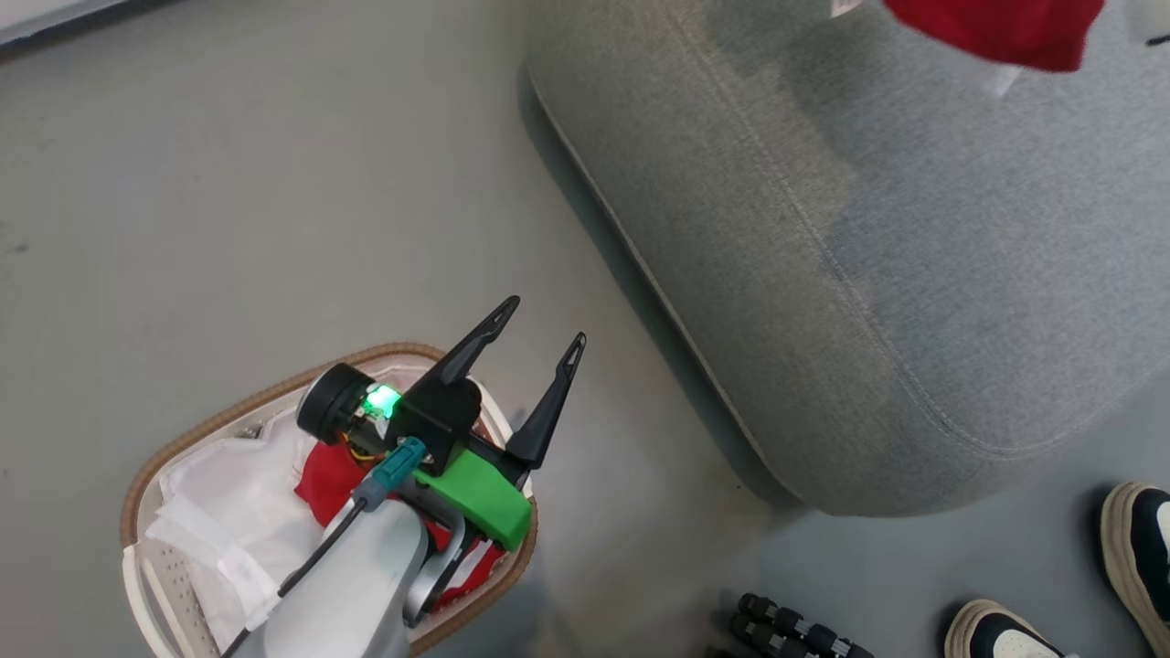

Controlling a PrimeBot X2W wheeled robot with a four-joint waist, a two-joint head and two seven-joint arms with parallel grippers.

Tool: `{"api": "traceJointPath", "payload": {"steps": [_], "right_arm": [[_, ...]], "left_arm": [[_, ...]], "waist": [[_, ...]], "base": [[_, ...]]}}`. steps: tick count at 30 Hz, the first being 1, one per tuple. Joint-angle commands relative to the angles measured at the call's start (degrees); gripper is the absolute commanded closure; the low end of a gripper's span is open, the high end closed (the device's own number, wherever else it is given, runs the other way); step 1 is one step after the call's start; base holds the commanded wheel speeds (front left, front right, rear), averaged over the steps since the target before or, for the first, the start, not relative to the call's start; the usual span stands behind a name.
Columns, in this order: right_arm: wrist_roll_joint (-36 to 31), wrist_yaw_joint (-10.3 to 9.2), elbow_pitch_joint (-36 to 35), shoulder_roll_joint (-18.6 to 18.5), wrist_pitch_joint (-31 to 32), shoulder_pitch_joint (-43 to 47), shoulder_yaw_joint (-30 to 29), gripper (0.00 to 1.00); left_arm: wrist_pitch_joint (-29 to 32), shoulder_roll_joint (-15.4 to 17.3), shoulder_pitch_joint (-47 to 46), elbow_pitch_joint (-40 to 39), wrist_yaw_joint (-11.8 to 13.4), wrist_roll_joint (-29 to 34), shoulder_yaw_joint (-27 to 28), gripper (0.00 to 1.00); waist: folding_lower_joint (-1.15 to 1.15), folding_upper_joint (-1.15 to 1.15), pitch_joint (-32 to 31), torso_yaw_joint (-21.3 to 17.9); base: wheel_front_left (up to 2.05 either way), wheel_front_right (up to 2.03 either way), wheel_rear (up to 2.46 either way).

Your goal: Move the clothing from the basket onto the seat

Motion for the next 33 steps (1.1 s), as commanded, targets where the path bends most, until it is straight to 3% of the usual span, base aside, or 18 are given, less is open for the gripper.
{"api": "traceJointPath", "payload": {"steps": [1,6,11,20,21,22,23,24,33], "right_arm": [[-1.0,-0.08,2.1,-1.2,-0.1,-2.4,-1.3,1.0],[-4.2,-0.08,9.8,-3.9,-0.1,-7.0,-4.9,1.0],[-6.7,-0.08,19.2,-2.6,-0.1,-8.2,-9.6,1.0],[-10.4,-0.08,33.1,-0.6,-0.1,-2.3,-20.1,1.0],[-10.8,-0.08,34.0,-0.4,-0.1,-1.2,-21.2,0.92],[-11.1,-0.08,34.4,-0.2,-0.1,0.0,-22.7,0.69],[-11.4,-0.08,34.5,-0.1,-0.1,1.0,-23.8,0.05],[-11.7,-0.08,34.8,0.3,-0.1,2.4,-25.1,0.0],[-10.8,-0.08,25.4,5.6,-0.1,15.1,-32.1,0.0]], "left_arm": [[0.0,0.8,-1.4,-0.3,-0.2,0.3,0.6,0.0],[0.0,0.9,-2.8,-0.8,-0.2,0.6,1.3,0.0],[0.0,0.8,-4.4,-2.2,-0.2,1.0,1.7,0.0],[0.0,0.0,-3.2,-3.8,-0.2,0.9,2.7,0.0],[0.0,-0.2,-2.9,-3.8,-0.2,0.8,2.8,0.0],[0.0,-0.3,-2.6,-3.8,-0.2,0.8,2.9,0.0],[0.0,-0.4,-2.5,-3.7,-0.2,0.8,2.8,0.0],[0.0,-0.4,-2.4,-3.6,-0.2,0.7,2.8,0.0],[0.0,-0.9,-0.2,-2.8,-0.2,0.7,4.9,0.0]], "waist": [[-0.01,0.0,4.6,4.1],[-0.01,0.0,7.4,6.7],[-0.01,0.0,10.5,9.7],[-0.01,0.0,11.7,14.1],[-0.01,0.0,11.5,14.3],[-0.01,0.0,11.3,14.4],[-0.01,0.0,11.0,14.5],[-0.01,0.0,10.7,14.6],[-0.01,0.0,4.8,13.8]], "base": [[0.0,0.0,0.0],[0.0,0.0,0.0],[0.0,0.0,0.0],[0.0,0.0,0.0],[0.0,0.0,0.0],[0.0,0.0,0.0],[0.0,0.0,0.0],[0.0,0.0,0.0],[0.0,0.0,0.0]]}}
